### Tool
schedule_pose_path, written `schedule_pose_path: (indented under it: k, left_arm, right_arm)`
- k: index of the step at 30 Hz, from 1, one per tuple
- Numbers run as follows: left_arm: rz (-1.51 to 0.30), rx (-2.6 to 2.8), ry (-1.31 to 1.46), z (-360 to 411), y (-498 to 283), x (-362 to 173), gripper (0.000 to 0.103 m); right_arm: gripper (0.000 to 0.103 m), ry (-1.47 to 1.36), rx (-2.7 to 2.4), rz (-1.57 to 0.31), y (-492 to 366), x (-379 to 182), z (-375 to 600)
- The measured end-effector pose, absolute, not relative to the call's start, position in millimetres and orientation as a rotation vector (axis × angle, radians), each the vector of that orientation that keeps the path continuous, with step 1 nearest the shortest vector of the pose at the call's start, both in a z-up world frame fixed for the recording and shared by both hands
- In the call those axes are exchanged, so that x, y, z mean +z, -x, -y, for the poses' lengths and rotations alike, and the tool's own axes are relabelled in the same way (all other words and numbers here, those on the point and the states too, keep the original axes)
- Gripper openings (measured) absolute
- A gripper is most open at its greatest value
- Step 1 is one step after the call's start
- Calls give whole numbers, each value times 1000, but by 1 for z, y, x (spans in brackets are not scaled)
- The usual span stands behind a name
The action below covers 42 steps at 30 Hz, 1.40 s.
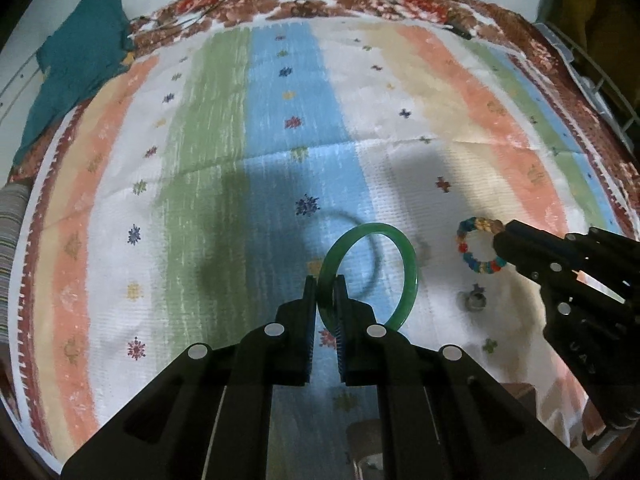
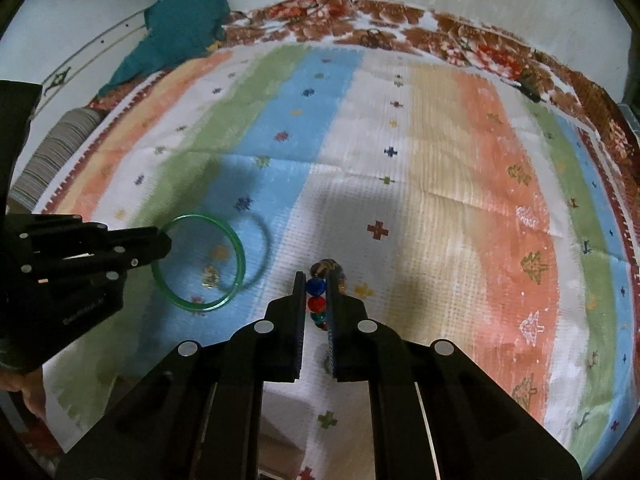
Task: Organize jewelry
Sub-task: 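Lift the bangle and bead bracelet and carry them over the silver tin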
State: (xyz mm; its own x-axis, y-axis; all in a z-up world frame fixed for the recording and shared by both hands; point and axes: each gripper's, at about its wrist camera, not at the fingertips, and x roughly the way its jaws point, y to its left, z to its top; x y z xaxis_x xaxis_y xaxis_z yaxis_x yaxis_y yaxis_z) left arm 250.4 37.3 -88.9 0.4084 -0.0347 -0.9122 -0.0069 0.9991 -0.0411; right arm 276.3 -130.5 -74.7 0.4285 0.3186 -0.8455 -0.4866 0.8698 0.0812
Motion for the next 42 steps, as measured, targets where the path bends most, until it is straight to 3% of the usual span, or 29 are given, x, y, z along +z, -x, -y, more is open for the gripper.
schedule_pose_path:
  k: [42]
  left_arm:
    - [-980, -142, 57, -19, -153, -14, 8]
  right_arm:
    - [10, 115, 541, -839, -199, -11, 160]
